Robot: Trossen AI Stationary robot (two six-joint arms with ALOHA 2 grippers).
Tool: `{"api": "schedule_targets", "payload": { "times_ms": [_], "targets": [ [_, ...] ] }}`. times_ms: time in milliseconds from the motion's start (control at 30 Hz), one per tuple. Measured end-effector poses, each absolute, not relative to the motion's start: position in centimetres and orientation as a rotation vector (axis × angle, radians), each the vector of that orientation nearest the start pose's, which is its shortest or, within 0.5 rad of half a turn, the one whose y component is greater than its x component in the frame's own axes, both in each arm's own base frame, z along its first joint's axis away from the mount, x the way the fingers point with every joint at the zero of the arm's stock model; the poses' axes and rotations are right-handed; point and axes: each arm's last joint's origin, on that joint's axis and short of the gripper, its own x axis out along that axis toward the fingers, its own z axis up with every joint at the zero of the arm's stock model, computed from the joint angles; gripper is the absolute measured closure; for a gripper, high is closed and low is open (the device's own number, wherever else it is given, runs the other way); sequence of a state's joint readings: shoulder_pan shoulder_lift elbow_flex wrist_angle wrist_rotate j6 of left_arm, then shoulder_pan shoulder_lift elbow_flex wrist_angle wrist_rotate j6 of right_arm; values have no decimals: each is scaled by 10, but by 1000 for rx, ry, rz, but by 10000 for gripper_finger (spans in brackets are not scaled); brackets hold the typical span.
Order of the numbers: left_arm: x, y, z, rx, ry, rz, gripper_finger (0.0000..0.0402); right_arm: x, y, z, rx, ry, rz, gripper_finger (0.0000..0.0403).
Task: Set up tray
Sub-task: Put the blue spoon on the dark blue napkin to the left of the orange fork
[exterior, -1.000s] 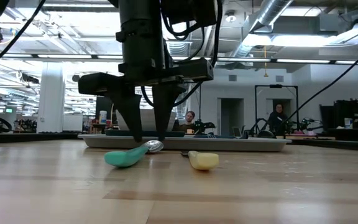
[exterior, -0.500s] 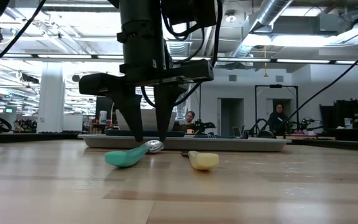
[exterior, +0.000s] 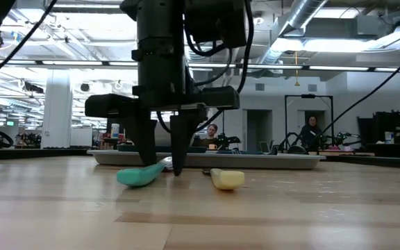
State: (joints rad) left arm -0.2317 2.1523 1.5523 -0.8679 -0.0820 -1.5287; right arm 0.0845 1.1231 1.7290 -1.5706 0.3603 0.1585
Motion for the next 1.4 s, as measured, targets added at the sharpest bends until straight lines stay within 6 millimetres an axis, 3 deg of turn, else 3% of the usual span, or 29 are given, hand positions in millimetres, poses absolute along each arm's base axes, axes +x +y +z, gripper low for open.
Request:
{"api": "schedule_targets", "payload": {
  "times_ms": [367,733,1067,1267,1400],
  "targets": [
    [400,-93,131,-1018,1248,966,280,128,0,452,-68,922,-328,310],
    [399,-93,131,-973,1268,937,384,128,0,452,-68,922,-327,310],
    [399,-94,132,-960,1260,942,383,128,0,452,-68,922,-327,310],
    [407,-96,147,-904,1265,937,384,128,0,452,-68,922,-327,310],
    [413,-97,168,-887,1243,926,375,128,0,452,-68,922,-327,310]
  ]
}}
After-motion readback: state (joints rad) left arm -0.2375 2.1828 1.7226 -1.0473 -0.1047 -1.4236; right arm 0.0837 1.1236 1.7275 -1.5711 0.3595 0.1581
